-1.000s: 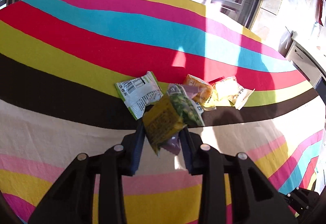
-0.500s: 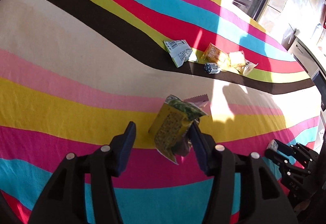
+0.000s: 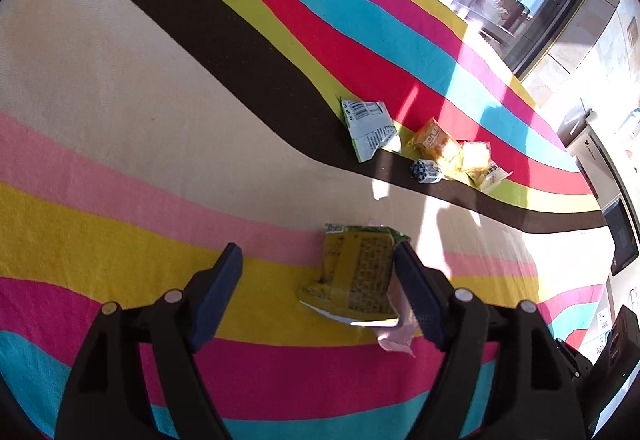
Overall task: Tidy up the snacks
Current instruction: 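Carry the candy box and yellow-green bag to the white box and open both grippers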
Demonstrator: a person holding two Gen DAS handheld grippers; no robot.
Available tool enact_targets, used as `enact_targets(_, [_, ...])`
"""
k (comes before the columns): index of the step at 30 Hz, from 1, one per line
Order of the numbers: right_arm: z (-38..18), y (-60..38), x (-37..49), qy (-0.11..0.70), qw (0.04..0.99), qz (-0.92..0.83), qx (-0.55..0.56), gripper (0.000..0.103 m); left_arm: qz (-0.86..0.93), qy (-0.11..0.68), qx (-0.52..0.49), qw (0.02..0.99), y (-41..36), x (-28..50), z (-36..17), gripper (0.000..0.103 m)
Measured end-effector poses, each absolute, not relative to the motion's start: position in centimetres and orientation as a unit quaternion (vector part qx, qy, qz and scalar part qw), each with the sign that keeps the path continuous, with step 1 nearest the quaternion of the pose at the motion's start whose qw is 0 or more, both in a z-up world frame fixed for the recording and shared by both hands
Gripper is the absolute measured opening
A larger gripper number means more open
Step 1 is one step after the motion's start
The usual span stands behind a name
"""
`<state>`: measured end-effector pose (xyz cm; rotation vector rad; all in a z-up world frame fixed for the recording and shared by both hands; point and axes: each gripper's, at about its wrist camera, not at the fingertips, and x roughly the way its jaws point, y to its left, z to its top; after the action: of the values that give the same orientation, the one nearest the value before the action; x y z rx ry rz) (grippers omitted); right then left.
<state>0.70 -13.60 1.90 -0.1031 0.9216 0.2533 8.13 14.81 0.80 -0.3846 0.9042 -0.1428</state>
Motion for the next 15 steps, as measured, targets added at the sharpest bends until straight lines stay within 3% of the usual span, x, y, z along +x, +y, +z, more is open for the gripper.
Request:
enact_targets(8, [1.9,-13.6,0.7,0.443,0.887,0.122,-0.05,0.035,-0.063,0.455,-0.111,0.881,11.8,8.9,0.7,0.08])
enact_targets(10, [1.9,-13.6,0.7,0.443,0.887,0.122,-0.05,0.035,-0.056,0.456,-0.119,0.88,12.3,8.5,0.8,0.067])
enact_targets(11, [1.9,-13.6,0.7,0.443,0.887,0.122,-0.05,0.035,-0.046,0.457,-0.113,0.881,12.5,8.3,0.8,0.042])
enact_targets(12, [1.9,-13.6,0.7,0.443,0.887,0.122,-0.049,0.035,-0.041,0.456,-0.105,0.883,12.8,8.0,0.7,0.037])
enact_targets(15, [1.8,-13.6,0.7,0.443,0.887,0.122,-0.048,0.035,-0.053,0.448,-0.105,0.886,13.5,6.8,0.7,0.035])
